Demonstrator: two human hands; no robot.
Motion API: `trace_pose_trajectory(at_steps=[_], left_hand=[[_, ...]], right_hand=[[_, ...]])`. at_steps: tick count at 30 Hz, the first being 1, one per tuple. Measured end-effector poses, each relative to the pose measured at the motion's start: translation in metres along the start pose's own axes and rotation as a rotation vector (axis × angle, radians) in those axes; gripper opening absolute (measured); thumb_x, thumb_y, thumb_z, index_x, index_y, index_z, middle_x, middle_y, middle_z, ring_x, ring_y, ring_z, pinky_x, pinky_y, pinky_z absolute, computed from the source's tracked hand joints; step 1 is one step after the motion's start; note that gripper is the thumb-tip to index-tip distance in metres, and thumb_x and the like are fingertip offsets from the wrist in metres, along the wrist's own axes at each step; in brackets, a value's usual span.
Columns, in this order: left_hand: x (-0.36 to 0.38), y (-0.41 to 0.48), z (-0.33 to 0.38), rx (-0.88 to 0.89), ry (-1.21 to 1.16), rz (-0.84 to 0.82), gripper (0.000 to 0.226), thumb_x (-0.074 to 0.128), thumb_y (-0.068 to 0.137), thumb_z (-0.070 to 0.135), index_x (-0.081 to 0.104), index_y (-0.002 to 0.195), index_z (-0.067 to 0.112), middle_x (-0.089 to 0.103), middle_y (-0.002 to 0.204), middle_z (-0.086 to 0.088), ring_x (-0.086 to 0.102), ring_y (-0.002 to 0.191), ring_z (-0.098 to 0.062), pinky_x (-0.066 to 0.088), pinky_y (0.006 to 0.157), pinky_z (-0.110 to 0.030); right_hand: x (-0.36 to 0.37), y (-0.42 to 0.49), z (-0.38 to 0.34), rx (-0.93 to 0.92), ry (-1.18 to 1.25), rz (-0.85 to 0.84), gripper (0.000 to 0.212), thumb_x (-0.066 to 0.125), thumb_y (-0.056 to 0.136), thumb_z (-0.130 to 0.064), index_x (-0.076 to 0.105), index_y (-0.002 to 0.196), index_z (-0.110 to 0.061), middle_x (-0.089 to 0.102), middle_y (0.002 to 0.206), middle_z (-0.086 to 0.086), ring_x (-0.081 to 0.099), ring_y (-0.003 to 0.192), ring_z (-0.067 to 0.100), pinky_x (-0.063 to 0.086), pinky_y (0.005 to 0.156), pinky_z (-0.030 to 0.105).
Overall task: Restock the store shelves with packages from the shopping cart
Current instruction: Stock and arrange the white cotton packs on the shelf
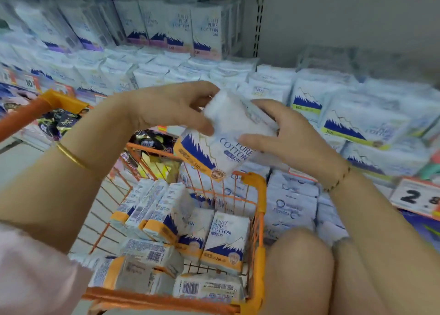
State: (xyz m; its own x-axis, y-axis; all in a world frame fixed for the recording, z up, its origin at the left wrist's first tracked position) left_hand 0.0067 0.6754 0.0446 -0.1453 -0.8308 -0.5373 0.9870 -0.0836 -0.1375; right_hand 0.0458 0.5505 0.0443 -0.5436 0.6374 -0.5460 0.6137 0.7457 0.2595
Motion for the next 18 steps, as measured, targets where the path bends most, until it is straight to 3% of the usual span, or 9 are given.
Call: trace_pose_trajectory(at_steps=[2,4,6,8,11,12,18], left_hand=[[-0.010,0.009,0.029,0.136,-0.077,0.085,0.060,0.070,0.067,0.004,0.049,0.123,0.012,0.063,0.122,-0.004,0.061,0.112,-0.015,0.053,0.089,-0.027],[-0.026,0.018,0.048,0.237,-0.048,0.222,0.062,0.072,0.071,0.010,0.048,0.128,0.017,0.059,0.128,0.004,0.054,0.120,-0.006,0.047,0.098,-0.030],[-0.045,0.035,0.045,0.245,0.068,0.382,0.060,0.071,0.079,0.020,0.045,0.133,0.025,0.050,0.136,0.012,0.044,0.128,0.000,0.037,0.108,-0.034],[-0.055,0.059,0.033,0.184,0.211,0.465,0.057,0.062,0.088,0.025,0.038,0.140,0.028,0.039,0.145,0.011,0.035,0.134,-0.004,0.031,0.113,-0.037],[-0.049,0.108,0.026,0.121,0.455,0.442,0.053,0.049,0.096,0.026,0.031,0.145,0.018,0.030,0.152,0.000,0.027,0.140,-0.016,0.022,0.115,-0.031],[-0.045,0.123,0.028,0.123,0.520,0.417,0.051,0.046,0.097,0.024,0.032,0.145,0.013,0.031,0.151,-0.004,0.027,0.140,-0.019,0.021,0.113,-0.030],[-0.035,0.189,0.016,-0.003,0.700,0.285,0.046,0.031,0.101,0.032,0.037,0.141,0.009,0.037,0.145,-0.017,0.032,0.135,-0.029,0.025,0.110,-0.036]], right_hand=[[-0.041,0.003,-0.024,-0.132,-0.126,0.154,0.051,0.075,0.077,-0.023,0.053,0.123,-0.024,0.055,0.107,-0.017,0.051,0.093,-0.008,0.038,0.081,0.002],[-0.075,0.001,-0.046,-0.291,-0.322,0.314,0.054,0.072,0.075,-0.021,0.053,0.125,-0.019,0.053,0.115,-0.010,0.047,0.104,0.001,0.031,0.091,0.006],[-0.096,0.002,-0.055,-0.393,-0.595,0.454,0.053,0.068,0.078,-0.020,0.051,0.128,-0.014,0.053,0.122,0.000,0.045,0.114,0.013,0.021,0.097,0.007],[-0.105,0.015,-0.052,-0.426,-0.816,0.528,0.049,0.064,0.082,-0.018,0.050,0.130,-0.012,0.054,0.126,0.008,0.047,0.117,0.029,0.021,0.100,0.012],[-0.114,0.051,-0.034,-0.382,-0.963,0.556,0.048,0.059,0.081,-0.008,0.051,0.129,-0.011,0.054,0.125,0.014,0.048,0.111,0.039,0.037,0.092,0.039],[-0.115,0.067,-0.025,-0.335,-0.984,0.541,0.049,0.058,0.080,-0.004,0.051,0.128,-0.012,0.053,0.125,0.015,0.046,0.112,0.039,0.040,0.089,0.042],[-0.130,0.154,0.023,-0.097,-0.932,0.427,0.052,0.058,0.081,-0.003,0.044,0.131,-0.010,0.044,0.131,0.017,0.039,0.120,0.036,0.042,0.093,0.043]])
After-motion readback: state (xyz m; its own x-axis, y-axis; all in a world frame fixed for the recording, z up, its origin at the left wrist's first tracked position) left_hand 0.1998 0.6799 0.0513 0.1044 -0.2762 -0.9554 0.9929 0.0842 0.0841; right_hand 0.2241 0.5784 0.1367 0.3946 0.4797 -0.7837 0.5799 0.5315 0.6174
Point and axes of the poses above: each hand's wrist, its own y-axis towards the middle knuckle, its own x-axis out of the palm, z = x × y, the point moved 10 cm from there along y, towards the middle knuckle
